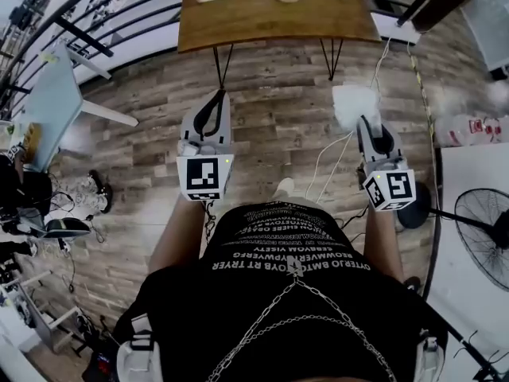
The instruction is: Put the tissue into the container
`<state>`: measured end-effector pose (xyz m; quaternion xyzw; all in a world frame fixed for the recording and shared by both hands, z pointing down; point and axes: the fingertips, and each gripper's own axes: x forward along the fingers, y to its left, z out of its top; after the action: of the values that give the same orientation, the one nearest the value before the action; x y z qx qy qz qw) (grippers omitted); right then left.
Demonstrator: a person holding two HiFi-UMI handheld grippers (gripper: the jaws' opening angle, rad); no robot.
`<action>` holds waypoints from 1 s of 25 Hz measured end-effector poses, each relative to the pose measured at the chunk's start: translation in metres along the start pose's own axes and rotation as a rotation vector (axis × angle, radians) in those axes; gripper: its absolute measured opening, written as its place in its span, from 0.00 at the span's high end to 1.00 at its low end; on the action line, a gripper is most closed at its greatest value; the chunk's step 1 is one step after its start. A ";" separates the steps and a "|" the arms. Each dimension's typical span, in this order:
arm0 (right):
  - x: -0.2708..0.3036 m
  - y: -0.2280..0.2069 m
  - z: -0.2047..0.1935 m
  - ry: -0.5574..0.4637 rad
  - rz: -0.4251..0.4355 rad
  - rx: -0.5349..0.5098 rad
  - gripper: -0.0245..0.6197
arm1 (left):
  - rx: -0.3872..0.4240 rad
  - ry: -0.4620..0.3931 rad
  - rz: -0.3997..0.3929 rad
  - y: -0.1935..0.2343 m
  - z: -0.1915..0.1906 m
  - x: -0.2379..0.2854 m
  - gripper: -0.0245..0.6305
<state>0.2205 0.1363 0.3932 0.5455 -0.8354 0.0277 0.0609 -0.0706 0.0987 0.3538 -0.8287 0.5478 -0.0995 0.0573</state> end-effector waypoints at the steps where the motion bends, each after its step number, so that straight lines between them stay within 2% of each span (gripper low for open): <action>1: 0.004 -0.010 -0.001 0.001 0.005 -0.002 0.83 | 0.005 0.000 0.003 -0.003 0.001 0.008 0.92; 9: 0.026 -0.061 -0.003 0.003 0.032 0.024 0.83 | -0.022 0.019 0.046 -0.012 0.001 0.035 0.92; 15: 0.039 -0.057 -0.002 -0.002 0.072 0.034 0.83 | -0.044 0.013 0.065 -0.009 0.005 0.039 0.92; 20: 0.051 -0.057 -0.014 0.020 0.069 0.057 0.83 | -0.035 0.036 0.068 -0.004 -0.008 0.047 0.92; 25: 0.075 -0.065 -0.018 0.030 0.058 0.072 0.83 | -0.053 0.056 0.032 -0.002 -0.018 0.074 0.92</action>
<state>0.2514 0.0444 0.4197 0.5226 -0.8482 0.0678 0.0527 -0.0444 0.0321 0.3794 -0.8180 0.5648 -0.1071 0.0217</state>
